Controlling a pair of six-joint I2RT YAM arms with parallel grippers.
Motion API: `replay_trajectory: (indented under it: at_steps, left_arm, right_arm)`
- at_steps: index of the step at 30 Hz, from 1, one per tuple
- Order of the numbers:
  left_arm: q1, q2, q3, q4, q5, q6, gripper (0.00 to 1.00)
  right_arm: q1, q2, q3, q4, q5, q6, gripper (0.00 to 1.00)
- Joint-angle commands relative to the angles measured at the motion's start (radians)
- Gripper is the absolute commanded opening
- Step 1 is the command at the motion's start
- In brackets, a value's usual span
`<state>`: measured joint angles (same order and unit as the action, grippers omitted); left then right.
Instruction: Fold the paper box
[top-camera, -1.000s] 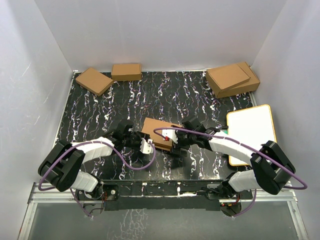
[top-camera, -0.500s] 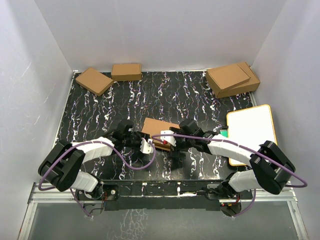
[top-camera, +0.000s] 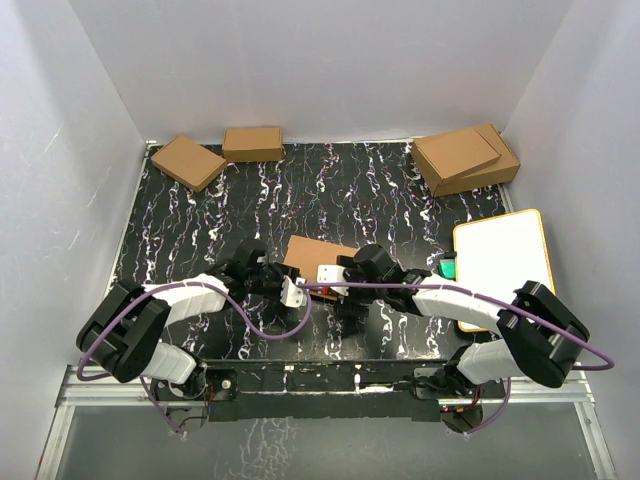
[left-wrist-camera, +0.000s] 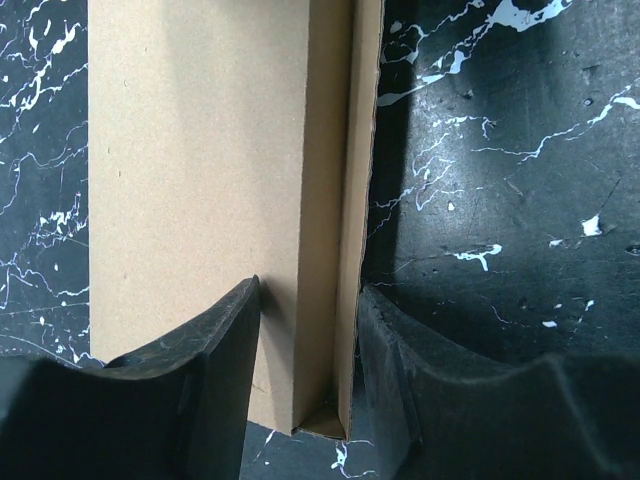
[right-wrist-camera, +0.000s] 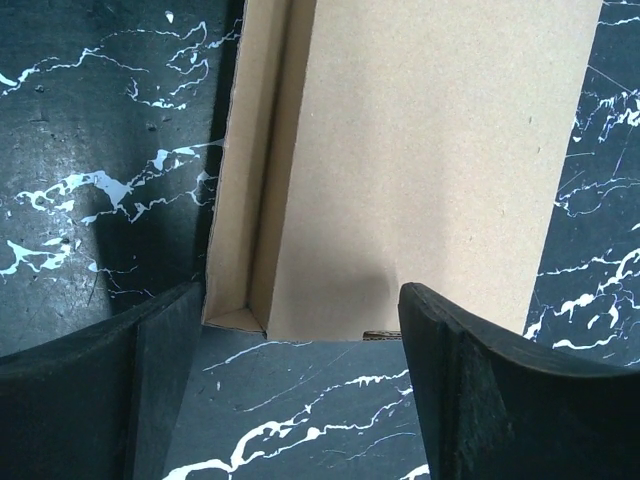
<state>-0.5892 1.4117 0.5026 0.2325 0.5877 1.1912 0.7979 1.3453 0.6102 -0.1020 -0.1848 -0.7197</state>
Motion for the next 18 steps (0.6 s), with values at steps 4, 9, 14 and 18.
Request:
replay_trajectory:
  at_steps: [4, 9, 14, 18]
  left_arm:
    - [-0.011, 0.026, -0.027, -0.1, 0.063, -0.018, 0.4]
    - [-0.011, 0.028, -0.026, -0.104, 0.063, -0.015, 0.4]
    - [-0.011, 0.03, -0.027, -0.103, 0.063, -0.013, 0.39]
    - [-0.011, 0.029, -0.026, -0.104, 0.063, -0.013, 0.39]
  right_arm:
    - [0.006, 0.003, 0.005, 0.064, 0.045, 0.005, 0.74]
    - [0.006, 0.014, 0.015, 0.05, 0.037, 0.015, 0.61]
    - [0.006, 0.028, 0.027, 0.033, 0.033, 0.027, 0.52]
    - [0.006, 0.034, 0.033, 0.027, 0.036, 0.034, 0.45]
